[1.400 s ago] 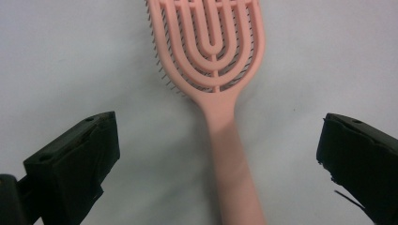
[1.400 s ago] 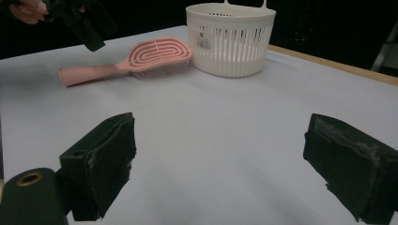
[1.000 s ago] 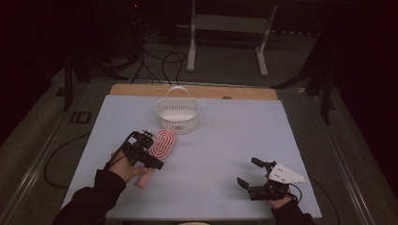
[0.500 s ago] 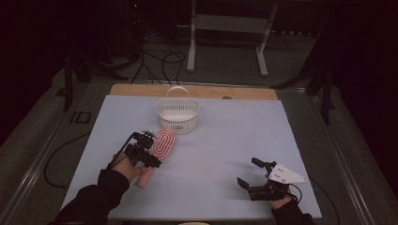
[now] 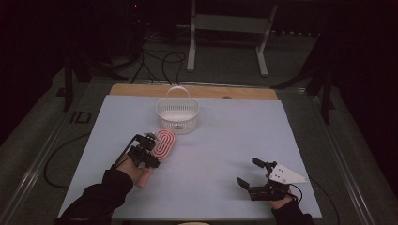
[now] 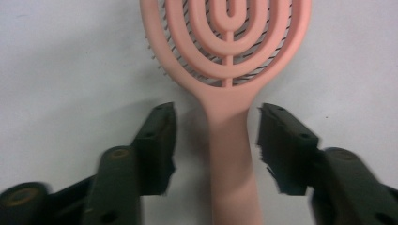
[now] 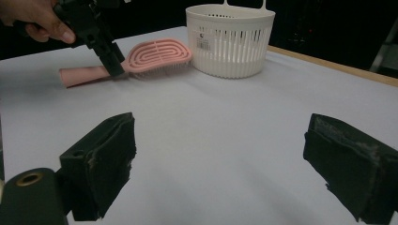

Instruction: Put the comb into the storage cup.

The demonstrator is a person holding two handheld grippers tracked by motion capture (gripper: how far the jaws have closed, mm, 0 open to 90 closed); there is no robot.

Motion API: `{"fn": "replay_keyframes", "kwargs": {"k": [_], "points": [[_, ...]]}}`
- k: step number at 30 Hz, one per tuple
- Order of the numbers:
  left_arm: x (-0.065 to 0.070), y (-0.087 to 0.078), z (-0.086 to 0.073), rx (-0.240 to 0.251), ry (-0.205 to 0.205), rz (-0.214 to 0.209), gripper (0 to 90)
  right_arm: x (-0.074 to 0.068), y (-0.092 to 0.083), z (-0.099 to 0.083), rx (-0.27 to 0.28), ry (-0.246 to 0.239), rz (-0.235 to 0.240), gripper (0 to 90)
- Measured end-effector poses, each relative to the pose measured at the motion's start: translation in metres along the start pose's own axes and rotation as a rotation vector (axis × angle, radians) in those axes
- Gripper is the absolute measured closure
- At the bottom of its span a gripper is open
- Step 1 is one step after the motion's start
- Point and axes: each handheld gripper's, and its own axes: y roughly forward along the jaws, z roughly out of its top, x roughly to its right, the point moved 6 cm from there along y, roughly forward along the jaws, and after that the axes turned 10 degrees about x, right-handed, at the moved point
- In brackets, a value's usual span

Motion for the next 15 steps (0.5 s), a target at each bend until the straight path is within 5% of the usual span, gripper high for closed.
{"fn": "replay_keyframes", "kwargs": {"k": [15], "points": [[0.0005, 0.0067, -0.0064, 0.040, -0.017, -0.006, 70.5, 0.0003, -0.0002, 0.0000, 0.001, -0.005, -0.004, 9.3]]}}
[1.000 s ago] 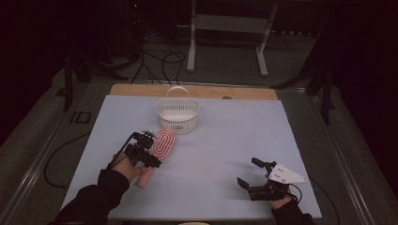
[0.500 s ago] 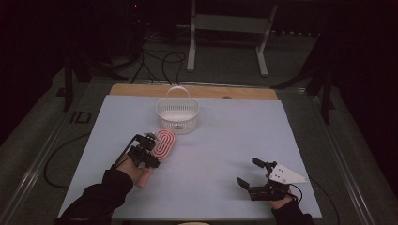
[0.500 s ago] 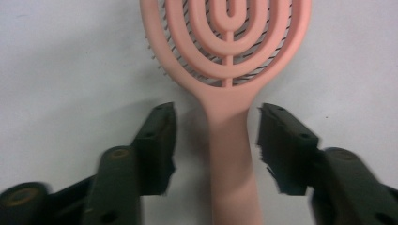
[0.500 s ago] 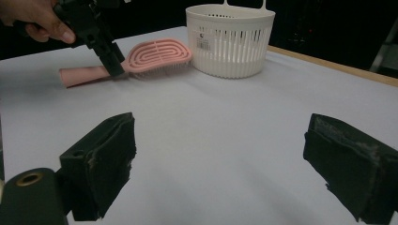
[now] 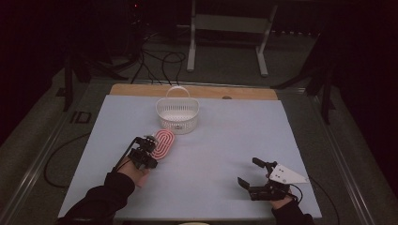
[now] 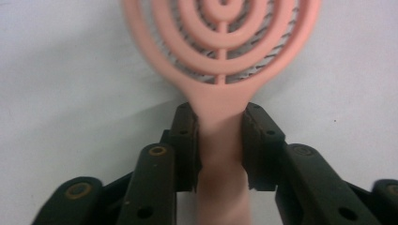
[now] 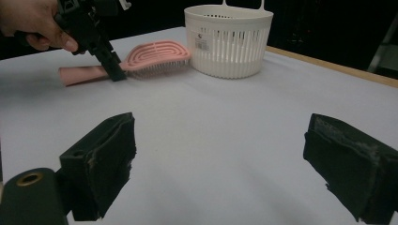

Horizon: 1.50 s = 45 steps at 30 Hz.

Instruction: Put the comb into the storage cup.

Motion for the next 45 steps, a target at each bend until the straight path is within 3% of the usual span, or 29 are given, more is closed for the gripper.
{"fn": "replay_keyframes", "kwargs": {"k": [3, 10, 26, 31, 35, 45], "points": [[-0.001, 0.000, -0.001, 0.020, -0.005, -0.010, 71.2, 0.000, 0.000, 0.000, 0.001, 0.004, -0.001, 9.3], [-0.002, -0.001, -0.002, 0.035, 0.031, -0.027, 71.9, 0.000, 0.000, 0.000, -0.004, 0.003, -0.005, 9.3], [-0.003, -0.021, -0.011, 0.191, 0.039, -0.100, 72.3, 0.002, -0.001, 0.000, 0.001, 0.006, -0.011, 9.3], [0.002, -0.033, -0.008, 0.246, 0.054, -0.128, 72.3, 0.002, 0.000, 0.000, 0.002, 0.009, -0.010, 9.3], [0.010, -0.043, -0.002, 0.294, 0.076, -0.178, 72.4, 0.002, 0.000, 0.000, 0.001, 0.008, -0.010, 9.3], [0.033, -0.040, 0.010, 0.351, 0.129, -0.267, 72.4, 0.002, 0.000, 0.000, 0.001, 0.012, -0.008, 9.3]]}}
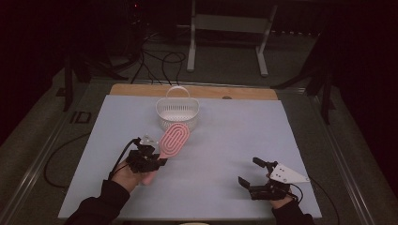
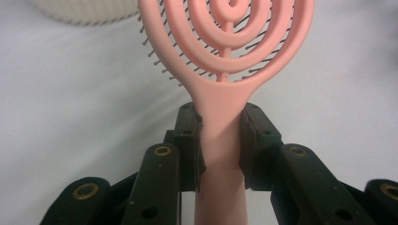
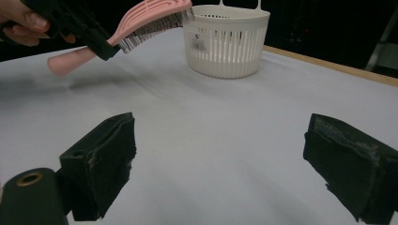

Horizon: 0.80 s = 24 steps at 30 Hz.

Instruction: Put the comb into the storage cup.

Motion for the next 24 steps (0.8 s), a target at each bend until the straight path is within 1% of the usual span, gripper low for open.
{"fn": "replay_keyframes", "kwargs": {"k": [1, 3, 5, 7, 8, 13, 14, 15, 17, 18, 20, 21, 22, 23, 24], "points": [[0.002, 0.002, 0.001, 0.008, -0.002, -0.013, 72.4, 0.000, 0.000, 0.000, 0.001, 0.001, 0.000, 9.3], [0.004, 0.006, 0.001, 0.011, 0.009, -0.025, 72.4, 0.000, 0.000, 0.000, 0.001, 0.002, -0.003, 9.3], [0.007, 0.008, 0.002, 0.028, 0.011, -0.043, 72.4, 0.001, 0.000, 0.000, 0.000, 0.004, -0.006, 9.3], [0.009, 0.010, 0.003, 0.048, 0.024, -0.067, 72.4, 0.001, 0.000, 0.000, 0.000, 0.006, -0.005, 9.3], [0.011, 0.011, 0.004, 0.053, 0.025, -0.071, 72.4, 0.001, 0.000, 0.000, 0.000, 0.006, -0.005, 9.3], [0.019, 0.015, 0.008, 0.094, 0.080, -0.107, 72.4, 0.001, 0.000, 0.000, -0.001, 0.005, -0.006, 9.3], [0.020, 0.016, 0.009, 0.098, 0.088, -0.107, 72.4, 0.001, 0.000, 0.000, -0.001, 0.005, -0.007, 9.3], [0.021, 0.018, 0.009, 0.101, 0.088, -0.117, 72.4, 0.002, 0.000, 0.000, -0.002, 0.006, -0.008, 9.3], [0.023, 0.020, 0.010, 0.108, 0.090, -0.118, 72.4, 0.002, 0.000, -0.001, -0.002, 0.011, -0.009, 9.3], [0.024, 0.022, 0.010, 0.111, 0.092, -0.129, 72.4, 0.002, 0.000, -0.001, -0.002, 0.012, -0.009, 9.3], [0.026, 0.024, 0.011, 0.120, 0.098, -0.130, 72.4, 0.002, 0.000, -0.001, -0.002, 0.014, -0.009, 9.3], [0.027, 0.025, 0.012, 0.124, 0.107, -0.138, 72.4, 0.002, 0.000, -0.001, -0.002, 0.013, -0.010, 9.3], [0.028, 0.025, 0.013, 0.131, 0.114, -0.131, 72.4, 0.002, 0.000, -0.001, -0.002, 0.014, -0.009, 9.3], [0.029, 0.026, 0.013, 0.132, 0.112, -0.139, 72.4, 0.002, 0.000, -0.001, -0.001, 0.013, -0.010, 9.3], [0.030, 0.027, 0.014, 0.141, 0.120, -0.142, 72.4, 0.002, 0.000, -0.001, 0.000, 0.010, -0.009, 9.3]]}}
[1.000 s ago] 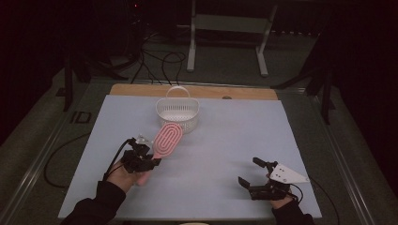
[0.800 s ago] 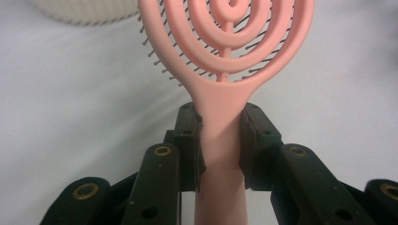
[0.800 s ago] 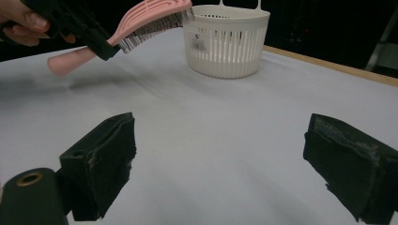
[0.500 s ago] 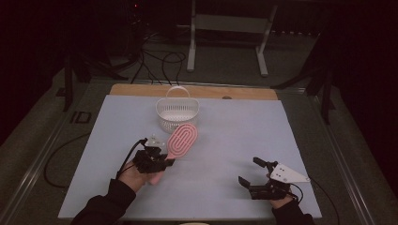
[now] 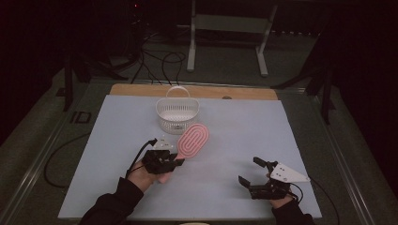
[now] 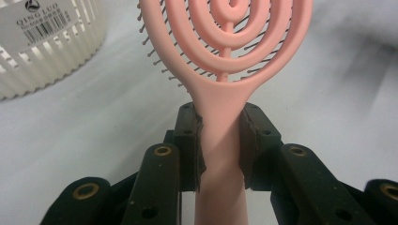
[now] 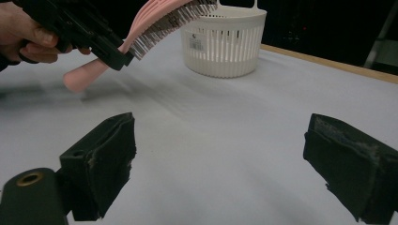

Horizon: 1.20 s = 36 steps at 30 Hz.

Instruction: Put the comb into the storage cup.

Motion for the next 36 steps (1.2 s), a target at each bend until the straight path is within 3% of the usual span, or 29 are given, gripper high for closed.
{"fn": "replay_keyframes", "kwargs": {"k": [8, 16, 24, 28, 31, 36], "points": [[0.007, 0.004, -0.001, 0.036, 0.070, 0.019, 72.4, 0.000, 0.000, 0.000, -0.002, 0.005, -0.006, 9.3], [0.007, -0.003, -0.003, 0.083, 0.102, 0.034, 72.4, 0.001, 0.001, -0.001, -0.007, 0.002, -0.016, 9.3], [0.004, -0.009, -0.010, 0.146, 0.109, 0.038, 72.4, 0.002, 0.000, 0.000, -0.011, -0.002, -0.019, 9.3], [0.003, -0.016, -0.013, 0.182, 0.140, 0.063, 72.4, 0.002, 0.000, 0.000, -0.009, -0.001, -0.021, 9.3], [0.003, -0.018, -0.016, 0.173, 0.169, 0.091, 72.3, 0.001, 0.000, 0.000, -0.007, -0.004, -0.018, 9.3], [0.007, -0.020, -0.020, 0.174, 0.201, 0.088, 72.4, 0.000, 0.000, 0.002, -0.009, 0.000, -0.021, 9.3]]}}
